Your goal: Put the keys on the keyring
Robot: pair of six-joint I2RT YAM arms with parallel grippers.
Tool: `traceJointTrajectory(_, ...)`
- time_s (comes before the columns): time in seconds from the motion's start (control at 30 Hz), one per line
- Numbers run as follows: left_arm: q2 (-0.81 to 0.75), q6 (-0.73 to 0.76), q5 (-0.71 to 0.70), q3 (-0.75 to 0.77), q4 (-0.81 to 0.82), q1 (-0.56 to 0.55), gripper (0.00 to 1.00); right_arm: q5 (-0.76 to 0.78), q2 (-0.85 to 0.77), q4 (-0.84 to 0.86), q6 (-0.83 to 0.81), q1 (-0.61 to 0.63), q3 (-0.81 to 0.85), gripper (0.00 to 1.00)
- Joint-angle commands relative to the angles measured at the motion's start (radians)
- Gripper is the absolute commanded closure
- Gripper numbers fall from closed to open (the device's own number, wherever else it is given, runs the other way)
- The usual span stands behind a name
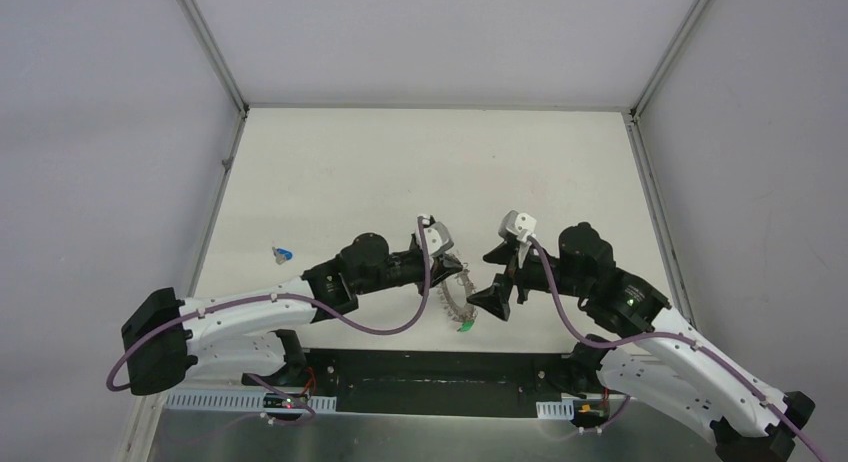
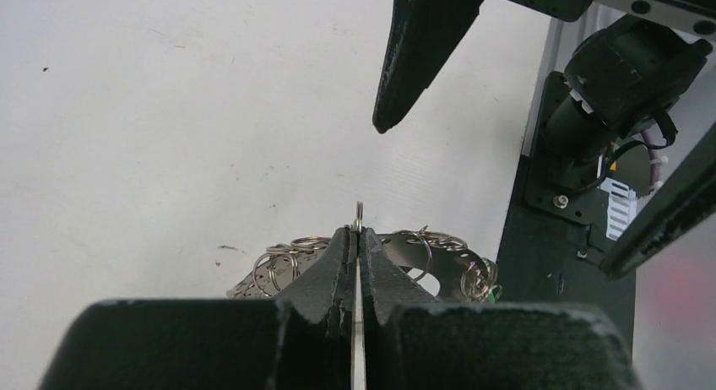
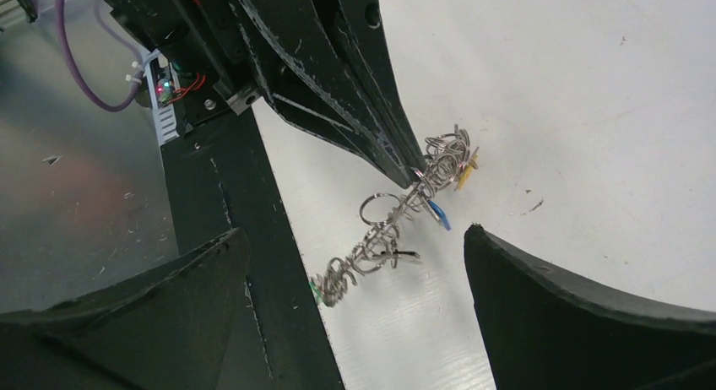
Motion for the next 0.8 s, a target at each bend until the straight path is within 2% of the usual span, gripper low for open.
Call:
traceJointTrajectory(0.0,0.053,0.023,0.015,0.091,0.024,-0.009,1.00,0.086,-0.021,0.020,0.046,-0.002,0.002,0.00)
traceJointTrajectory(0.2,0.028,0.015,0.010,0.081,-0.056,-0.009,1.00,0.113,-0.019,0.031,0.065,-0.002,-0.006,0.00)
traceJointTrajectory(0.53,-0.233,0.023,-0.112,0.034,-0.281,-0.008,1.00,0.099,-0.017,0.135,0.101,-0.002,-0.053,0.00)
traceJointTrajectory(0.63,-0.236,0.023,-0.135,0.020,-0.290,-0.008,1.00,0.099,-0.028,0.165,0.110,-0.002,-0.078,0.00)
traceJointTrajectory(0.77,-0.157,0.023,-0.126,0.001,-0.260,-0.008,1.00,0.099,-0.038,0.164,0.118,-0.001,-0.086,0.00)
